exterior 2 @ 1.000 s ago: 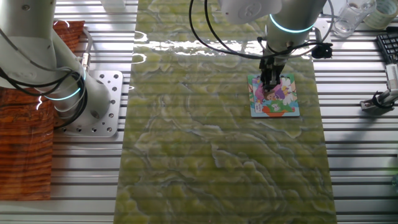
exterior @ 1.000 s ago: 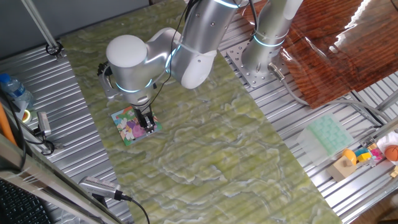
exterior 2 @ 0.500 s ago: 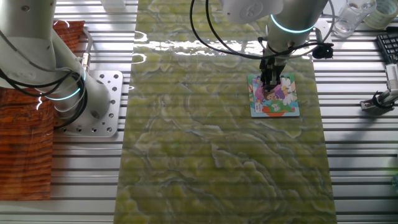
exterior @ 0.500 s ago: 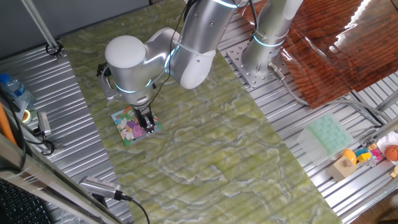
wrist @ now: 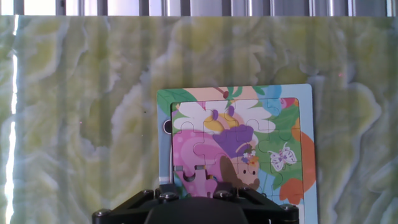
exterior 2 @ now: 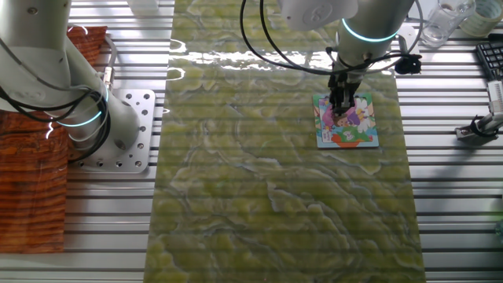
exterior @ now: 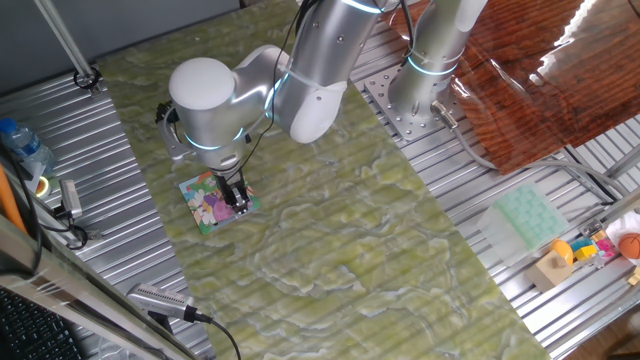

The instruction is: Assemble one piece of a puzzle

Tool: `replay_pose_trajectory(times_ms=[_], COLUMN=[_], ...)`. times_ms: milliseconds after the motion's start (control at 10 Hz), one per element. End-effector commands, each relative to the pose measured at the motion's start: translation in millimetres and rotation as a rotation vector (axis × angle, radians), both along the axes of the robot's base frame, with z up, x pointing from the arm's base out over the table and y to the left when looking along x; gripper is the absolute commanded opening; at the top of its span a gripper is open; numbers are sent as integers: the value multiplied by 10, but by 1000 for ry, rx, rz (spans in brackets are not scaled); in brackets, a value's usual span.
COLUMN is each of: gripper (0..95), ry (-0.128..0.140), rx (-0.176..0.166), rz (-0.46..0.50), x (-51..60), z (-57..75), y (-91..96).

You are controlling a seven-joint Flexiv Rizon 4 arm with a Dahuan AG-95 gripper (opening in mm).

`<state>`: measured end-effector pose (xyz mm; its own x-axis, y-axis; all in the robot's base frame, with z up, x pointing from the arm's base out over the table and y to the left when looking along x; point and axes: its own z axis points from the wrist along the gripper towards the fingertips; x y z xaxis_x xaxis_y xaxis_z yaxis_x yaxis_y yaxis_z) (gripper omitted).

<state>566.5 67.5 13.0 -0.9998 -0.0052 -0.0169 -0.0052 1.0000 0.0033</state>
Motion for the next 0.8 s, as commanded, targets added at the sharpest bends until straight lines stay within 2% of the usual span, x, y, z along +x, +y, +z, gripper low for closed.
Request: replay_pose_trajectory(times_ms=[100, 800], gripper=[0, 0], ry=[-1, -9], rx=[1, 4], rz=[2, 5], x=[0, 0], z=[-6, -10], y=[3, 2])
